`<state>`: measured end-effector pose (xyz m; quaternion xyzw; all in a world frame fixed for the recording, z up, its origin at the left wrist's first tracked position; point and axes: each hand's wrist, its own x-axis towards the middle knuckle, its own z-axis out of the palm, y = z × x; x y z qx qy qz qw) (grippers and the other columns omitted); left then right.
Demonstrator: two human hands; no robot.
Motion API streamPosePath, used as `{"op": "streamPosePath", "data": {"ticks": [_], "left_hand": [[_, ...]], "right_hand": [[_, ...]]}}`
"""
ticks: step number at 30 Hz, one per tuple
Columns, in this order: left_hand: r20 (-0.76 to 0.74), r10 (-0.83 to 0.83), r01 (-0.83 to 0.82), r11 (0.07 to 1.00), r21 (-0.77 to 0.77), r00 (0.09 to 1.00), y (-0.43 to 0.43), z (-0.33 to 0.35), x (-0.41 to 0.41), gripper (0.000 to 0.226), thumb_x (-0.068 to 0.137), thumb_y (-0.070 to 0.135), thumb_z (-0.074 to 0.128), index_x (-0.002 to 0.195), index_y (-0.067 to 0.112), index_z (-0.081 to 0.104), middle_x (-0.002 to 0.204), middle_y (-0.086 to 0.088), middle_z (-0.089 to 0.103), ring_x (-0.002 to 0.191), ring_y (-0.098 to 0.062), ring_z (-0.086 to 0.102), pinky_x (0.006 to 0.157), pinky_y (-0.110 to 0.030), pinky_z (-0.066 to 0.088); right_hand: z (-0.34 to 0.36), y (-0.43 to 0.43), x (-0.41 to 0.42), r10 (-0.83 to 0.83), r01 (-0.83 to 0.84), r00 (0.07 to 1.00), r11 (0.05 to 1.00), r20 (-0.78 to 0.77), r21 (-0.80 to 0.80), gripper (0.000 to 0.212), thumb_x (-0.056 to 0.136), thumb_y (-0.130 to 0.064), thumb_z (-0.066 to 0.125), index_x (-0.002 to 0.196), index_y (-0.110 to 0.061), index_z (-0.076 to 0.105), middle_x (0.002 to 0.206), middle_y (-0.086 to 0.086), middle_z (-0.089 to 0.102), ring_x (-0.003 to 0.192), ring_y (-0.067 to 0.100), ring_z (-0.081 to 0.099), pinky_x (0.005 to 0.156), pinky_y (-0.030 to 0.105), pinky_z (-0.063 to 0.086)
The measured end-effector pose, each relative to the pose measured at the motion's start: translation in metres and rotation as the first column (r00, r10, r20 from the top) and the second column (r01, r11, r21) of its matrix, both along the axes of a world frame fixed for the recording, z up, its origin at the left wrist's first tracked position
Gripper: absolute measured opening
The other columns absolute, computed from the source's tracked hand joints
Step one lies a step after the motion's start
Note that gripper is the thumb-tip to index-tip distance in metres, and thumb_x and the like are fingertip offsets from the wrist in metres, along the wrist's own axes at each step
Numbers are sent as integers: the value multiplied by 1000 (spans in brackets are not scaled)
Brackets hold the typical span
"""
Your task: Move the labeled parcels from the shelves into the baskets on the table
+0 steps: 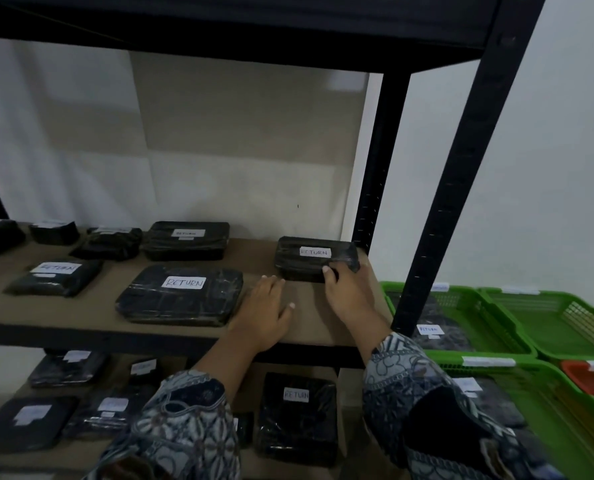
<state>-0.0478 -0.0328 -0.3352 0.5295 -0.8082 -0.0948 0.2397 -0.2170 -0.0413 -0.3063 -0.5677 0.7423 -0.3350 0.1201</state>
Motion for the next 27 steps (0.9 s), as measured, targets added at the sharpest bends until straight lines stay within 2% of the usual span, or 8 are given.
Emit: {"op": "streamPosePath", "data": {"ticks": [3,7,10,14,17,20,24,27], "left_hand": [[-15,1,-1,1000,-12,1000,-1,-4,1,60,95,39,37,144,5,29,151,-14,26,141,-26,16,115,-37,15],[-44,29,-30,999,-38,999,3,-4,2,56,97,34,41,144,8,29,151,-10,26,140,-23,16,114,-33,14],[-28,30,-31,999,-28,999,3,-4,2,54,96,36,41,142,9,32,149,-10,28,138,-22,20,113,-35,18],[-13,42,-42,999,-22,999,1,-5,1,50,94,36,43,136,7,40,143,-11,34,134,-23,26,111,-36,23],[2,54,-54,998,-24,999,2,-5,1,50,93,37,44,133,6,43,141,-12,35,133,-24,28,110,-36,25],[20,55,-54,998,-10,998,1,-5,1,51,94,38,42,134,6,42,142,-12,34,135,-24,24,111,-36,24],[32,44,-44,999,-6,998,0,-5,1,54,94,39,40,139,9,36,146,-10,31,138,-23,19,113,-37,21],[41,38,-38,999,9,998,1,-4,1,55,96,37,39,142,9,32,149,-9,28,140,-22,16,114,-35,15]], "right_hand": [[4,2,2,-77,87,988,993,132,-74,28,94,-36,54,105,-14,66,133,14,39,108,30,54,87,21,37],[1,2,4,-133,169,954,979,269,-112,14,83,-27,71,89,-16,64,130,12,40,105,29,56,87,22,40],[1,5,1,-111,146,956,983,271,-111,28,81,-22,73,105,-17,61,126,11,46,109,28,54,83,22,38],[-5,14,1,-70,106,964,986,257,-130,53,80,-18,73,128,-24,51,130,11,41,117,28,48,98,29,39],[-10,18,3,-57,106,959,981,279,-164,65,80,-14,73,136,-28,43,134,11,36,117,27,47,99,26,36],[-10,17,4,-54,103,964,978,259,-181,70,80,-13,72,140,-28,39,137,12,34,120,25,46,97,21,32],[-8,9,2,-81,111,971,986,226,-123,70,82,-17,72,142,-29,37,141,12,30,124,28,44,106,32,35],[-4,-2,1,-95,108,983,991,158,-73,66,86,-23,68,144,-26,36,144,11,19,127,29,41,109,33,33]]}}
